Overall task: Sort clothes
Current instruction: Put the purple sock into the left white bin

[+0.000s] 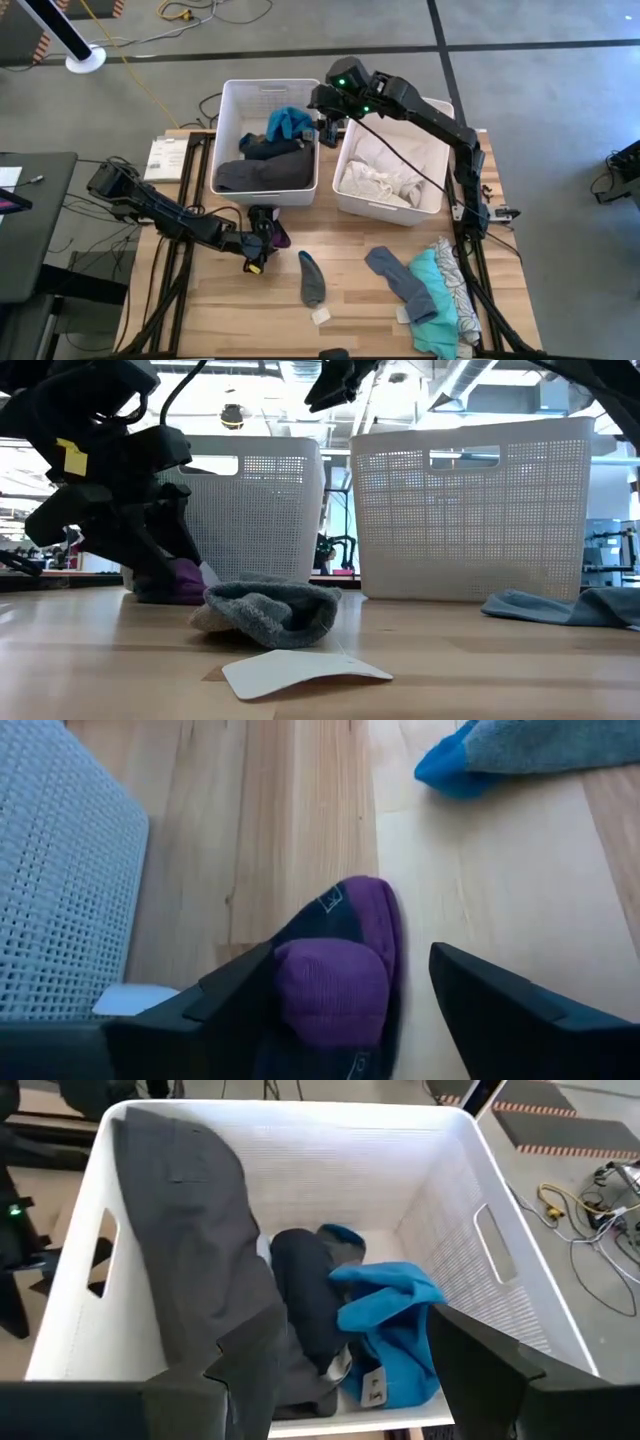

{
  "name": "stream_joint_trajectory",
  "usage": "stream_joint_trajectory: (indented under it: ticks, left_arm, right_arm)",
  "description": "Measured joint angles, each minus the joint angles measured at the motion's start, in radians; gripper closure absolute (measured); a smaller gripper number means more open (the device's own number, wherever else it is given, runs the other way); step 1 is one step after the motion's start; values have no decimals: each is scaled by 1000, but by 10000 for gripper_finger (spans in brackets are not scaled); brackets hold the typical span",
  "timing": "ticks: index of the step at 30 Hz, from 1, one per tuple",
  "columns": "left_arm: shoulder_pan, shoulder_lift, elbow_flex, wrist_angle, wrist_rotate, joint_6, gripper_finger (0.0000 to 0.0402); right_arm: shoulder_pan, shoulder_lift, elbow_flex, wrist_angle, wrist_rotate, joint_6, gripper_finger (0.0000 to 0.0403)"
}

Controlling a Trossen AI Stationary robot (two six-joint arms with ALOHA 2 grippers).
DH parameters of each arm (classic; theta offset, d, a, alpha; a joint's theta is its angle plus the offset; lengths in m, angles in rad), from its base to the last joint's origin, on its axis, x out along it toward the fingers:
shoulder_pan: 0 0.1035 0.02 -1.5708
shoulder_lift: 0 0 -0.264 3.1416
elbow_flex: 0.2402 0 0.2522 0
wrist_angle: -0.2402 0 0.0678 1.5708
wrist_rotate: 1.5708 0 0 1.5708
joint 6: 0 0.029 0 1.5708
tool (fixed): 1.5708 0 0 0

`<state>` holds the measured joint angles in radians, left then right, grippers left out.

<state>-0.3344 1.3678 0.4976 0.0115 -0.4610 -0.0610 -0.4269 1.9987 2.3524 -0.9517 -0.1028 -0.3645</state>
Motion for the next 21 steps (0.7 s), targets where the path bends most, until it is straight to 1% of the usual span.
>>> stream_joint_trajectory:
  ticks: [4,8,14,21]
  left_arm:
    - [0,0,0,0,-22,8,165]
    - [8,0,0,-19,-35,7,206]
    - [31,0,0,-78,-26,-13,284]
    - [29,0,-1,-64,-13,10,383]
  right_arm:
    - [12,0,0,-18,2,2,150]
    - [29,0,0,-28,2,8,150]
    - [61,1,0,-45,3,8,150]
    - [99,1,0,-69,3,0,150]
